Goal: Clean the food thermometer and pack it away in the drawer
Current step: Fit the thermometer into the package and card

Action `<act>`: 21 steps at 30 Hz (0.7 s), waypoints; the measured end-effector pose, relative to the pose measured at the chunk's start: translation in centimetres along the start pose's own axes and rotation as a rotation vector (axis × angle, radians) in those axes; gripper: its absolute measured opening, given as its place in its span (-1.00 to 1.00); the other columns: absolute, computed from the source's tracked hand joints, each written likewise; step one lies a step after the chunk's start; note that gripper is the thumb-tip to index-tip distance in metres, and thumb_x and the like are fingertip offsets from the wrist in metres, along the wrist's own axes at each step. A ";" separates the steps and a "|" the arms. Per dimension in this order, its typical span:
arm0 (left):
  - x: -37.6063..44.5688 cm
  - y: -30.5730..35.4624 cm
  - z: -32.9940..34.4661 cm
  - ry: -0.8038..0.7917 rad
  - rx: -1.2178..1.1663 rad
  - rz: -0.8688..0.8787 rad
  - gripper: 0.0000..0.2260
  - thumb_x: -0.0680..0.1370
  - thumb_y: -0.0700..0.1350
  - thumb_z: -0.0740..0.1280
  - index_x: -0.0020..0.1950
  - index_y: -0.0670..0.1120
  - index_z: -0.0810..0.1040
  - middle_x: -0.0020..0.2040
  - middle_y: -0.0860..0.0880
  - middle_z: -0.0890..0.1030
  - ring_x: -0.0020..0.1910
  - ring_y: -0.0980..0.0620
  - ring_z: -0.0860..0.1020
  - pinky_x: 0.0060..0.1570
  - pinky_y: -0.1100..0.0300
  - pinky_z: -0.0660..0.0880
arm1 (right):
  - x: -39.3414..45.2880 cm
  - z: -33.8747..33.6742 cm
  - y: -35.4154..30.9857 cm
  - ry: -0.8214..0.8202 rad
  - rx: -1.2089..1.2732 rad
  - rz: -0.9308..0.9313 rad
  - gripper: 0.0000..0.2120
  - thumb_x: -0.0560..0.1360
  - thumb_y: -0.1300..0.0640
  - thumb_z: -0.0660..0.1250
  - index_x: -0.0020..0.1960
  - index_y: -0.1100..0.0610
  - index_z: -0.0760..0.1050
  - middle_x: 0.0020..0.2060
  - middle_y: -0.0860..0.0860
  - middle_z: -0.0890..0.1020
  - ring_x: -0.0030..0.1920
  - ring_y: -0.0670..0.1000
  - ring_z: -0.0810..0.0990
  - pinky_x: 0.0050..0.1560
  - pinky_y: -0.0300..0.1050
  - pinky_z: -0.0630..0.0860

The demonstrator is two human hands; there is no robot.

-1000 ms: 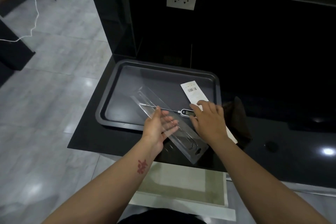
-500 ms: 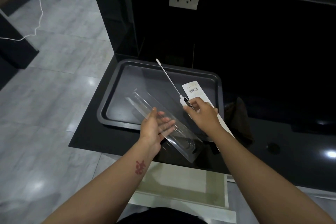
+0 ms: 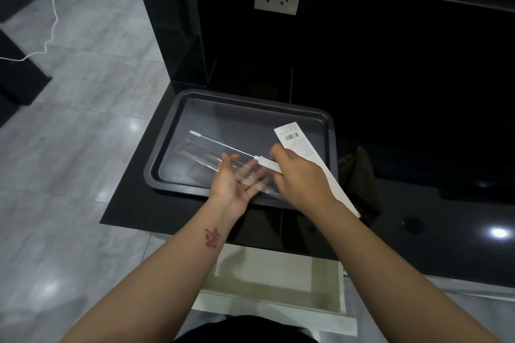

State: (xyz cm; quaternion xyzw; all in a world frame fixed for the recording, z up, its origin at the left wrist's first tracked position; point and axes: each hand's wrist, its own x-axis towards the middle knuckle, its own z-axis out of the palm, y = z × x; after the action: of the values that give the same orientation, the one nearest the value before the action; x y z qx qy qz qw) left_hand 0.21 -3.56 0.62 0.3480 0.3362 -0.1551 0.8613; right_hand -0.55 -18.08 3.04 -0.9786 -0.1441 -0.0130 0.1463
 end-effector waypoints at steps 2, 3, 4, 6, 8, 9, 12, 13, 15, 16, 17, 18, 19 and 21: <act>0.2 0.0 0.0 0.004 0.001 0.003 -0.68 0.66 0.12 0.12 0.25 -0.07 0.44 -0.03 -0.17 0.66 -0.22 -0.13 0.69 -0.33 -0.01 0.63 | -0.3 0.3 -0.2 -0.017 -0.065 0.002 -0.75 0.54 0.07 0.26 0.18 0.06 0.33 0.05 0.01 0.53 0.00 0.14 0.55 -0.27 -0.04 0.37; 0.3 0.1 0.0 0.003 0.005 0.005 -0.67 0.66 0.11 0.13 0.29 -0.07 0.43 0.00 -0.17 0.67 -0.23 -0.12 0.70 -0.35 0.02 0.62 | -0.4 0.5 -0.3 -0.017 -0.078 0.007 -0.75 0.56 -0.02 0.25 0.18 0.06 0.35 0.06 0.01 0.52 0.02 0.11 0.55 -0.27 -0.06 0.35; 0.2 0.1 0.0 -0.002 0.007 0.011 -0.66 0.66 0.12 0.14 0.30 -0.07 0.42 0.03 -0.17 0.68 -0.21 -0.12 0.71 -0.36 0.04 0.62 | -0.5 0.7 -0.3 -0.013 -0.090 0.017 -0.71 0.57 -0.11 0.21 0.17 0.06 0.36 0.06 0.00 0.51 0.03 0.09 0.54 -0.28 -0.07 0.34; 0.2 0.1 0.2 -0.026 0.030 0.028 -0.56 0.62 0.21 0.14 0.35 -0.05 0.40 0.05 -0.16 0.70 -0.13 -0.14 0.72 -0.31 0.04 0.62 | -0.8 1.3 -0.3 -0.010 -0.125 0.040 -0.62 0.59 -0.22 0.12 0.14 0.09 0.38 0.05 0.02 0.51 0.01 0.08 0.54 -0.29 -0.08 0.32; 0.1 0.0 0.4 -0.056 0.064 0.038 -0.54 0.59 0.26 0.16 0.31 -0.04 0.40 0.09 -0.15 0.69 -0.06 -0.15 0.71 -0.23 0.02 0.63 | -1.0 1.6 -0.2 -0.016 -0.139 0.047 -0.61 0.62 -0.20 0.06 0.13 0.11 0.37 0.04 0.03 0.49 -0.01 0.09 0.53 -0.29 -0.08 0.31; 0.1 -0.1 0.5 -0.065 0.084 0.045 -0.59 0.59 0.22 0.20 0.28 -0.04 0.40 0.11 -0.15 0.68 -0.06 -0.14 0.71 -0.20 0.01 0.63 | -1.1 1.7 -0.2 -0.021 -0.142 0.034 -0.63 0.63 -0.18 0.04 0.12 0.11 0.36 0.04 0.03 0.48 -0.02 0.09 0.53 -0.28 -0.08 0.30; 0.2 -0.5 0.4 -0.072 0.129 0.068 -0.85 0.63 -0.03 0.26 0.15 -0.05 0.42 0.12 -0.14 0.67 -0.13 -0.10 0.70 -0.24 0.05 0.62 | -1.1 1.5 -0.1 -0.038 -0.126 -0.013 -0.68 0.64 -0.14 0.04 0.13 0.10 0.35 0.06 0.02 0.44 -0.02 0.08 0.51 -0.28 -0.08 0.31; 0.3 -0.5 0.3 -0.066 0.130 0.073 -0.92 0.64 -0.09 0.25 0.11 -0.04 0.42 0.09 -0.13 0.68 -0.16 -0.08 0.69 -0.27 0.06 0.61 | -1.1 1.5 -0.1 -0.044 -0.120 -0.020 -0.70 0.64 -0.12 0.06 0.15 0.09 0.36 0.07 0.03 0.43 -0.01 0.08 0.50 -0.29 -0.07 0.32; 0.2 -0.5 0.2 -0.054 0.119 0.084 -0.98 0.65 -0.14 0.23 0.03 -0.04 0.41 0.03 -0.11 0.69 -0.19 -0.07 0.68 -0.32 0.08 0.60 | -1.2 1.4 0.1 -0.036 -0.154 -0.055 -0.77 0.62 -0.04 0.14 0.14 0.09 0.41 0.07 0.03 0.45 0.01 0.09 0.50 -0.30 -0.08 0.34; 0.3 -0.5 0.1 -0.051 0.121 0.091 -0.96 0.65 -0.15 0.23 0.00 -0.04 0.40 0.02 -0.10 0.69 -0.19 -0.07 0.68 -0.30 0.06 0.61 | -1.2 1.4 0.2 -0.014 -0.199 -0.080 -0.80 0.60 0.00 0.18 0.10 0.10 0.45 0.04 0.04 0.48 0.00 0.10 0.51 -0.31 -0.07 0.34; 0.3 -0.5 0.0 -0.052 0.127 0.095 -0.94 0.65 -0.16 0.22 -0.02 -0.04 0.39 0.03 -0.11 0.68 -0.18 -0.08 0.67 -0.23 0.01 0.62 | -1.2 1.4 0.4 0.020 -0.241 -0.098 -0.82 0.57 0.03 0.21 0.04 0.11 0.48 0.00 0.04 0.51 -0.02 0.12 0.52 -0.30 -0.07 0.32; 0.2 -0.6 0.0 -0.053 0.131 0.097 -0.93 0.65 -0.16 0.22 -0.02 -0.05 0.39 0.04 -0.12 0.68 -0.15 -0.10 0.66 -0.13 -0.06 0.63 | -1.3 1.5 0.5 0.053 -0.262 -0.103 -0.83 0.54 0.04 0.20 -0.01 0.11 0.51 -0.04 0.04 0.53 -0.05 0.14 0.52 -0.27 -0.06 0.32; 0.2 -0.6 0.0 -0.055 0.130 0.096 -0.93 0.65 -0.16 0.23 -0.02 -0.06 0.38 0.05 -0.13 0.68 -0.12 -0.13 0.65 -0.03 -0.11 0.61 | -1.3 1.5 0.5 0.083 -0.259 -0.095 -0.83 0.53 0.05 0.20 -0.03 0.10 0.51 -0.06 0.04 0.54 -0.06 0.14 0.52 -0.22 -0.04 0.33; 0.2 -0.7 0.0 -0.059 0.127 0.088 -0.95 0.65 -0.16 0.23 0.00 -0.06 0.38 0.06 -0.13 0.69 -0.09 -0.14 0.65 0.06 -0.15 0.57 | -1.2 1.6 0.6 0.111 -0.201 -0.043 -0.82 0.52 0.02 0.25 0.05 0.08 0.52 0.02 0.02 0.55 0.01 0.14 0.50 -0.07 0.01 0.36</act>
State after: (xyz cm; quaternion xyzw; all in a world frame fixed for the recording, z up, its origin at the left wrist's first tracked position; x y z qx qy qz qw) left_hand -0.01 -4.07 0.16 0.4118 0.2846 -0.1481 0.8529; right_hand -1.57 -18.49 1.28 -0.9828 -0.1548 -0.0848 0.0549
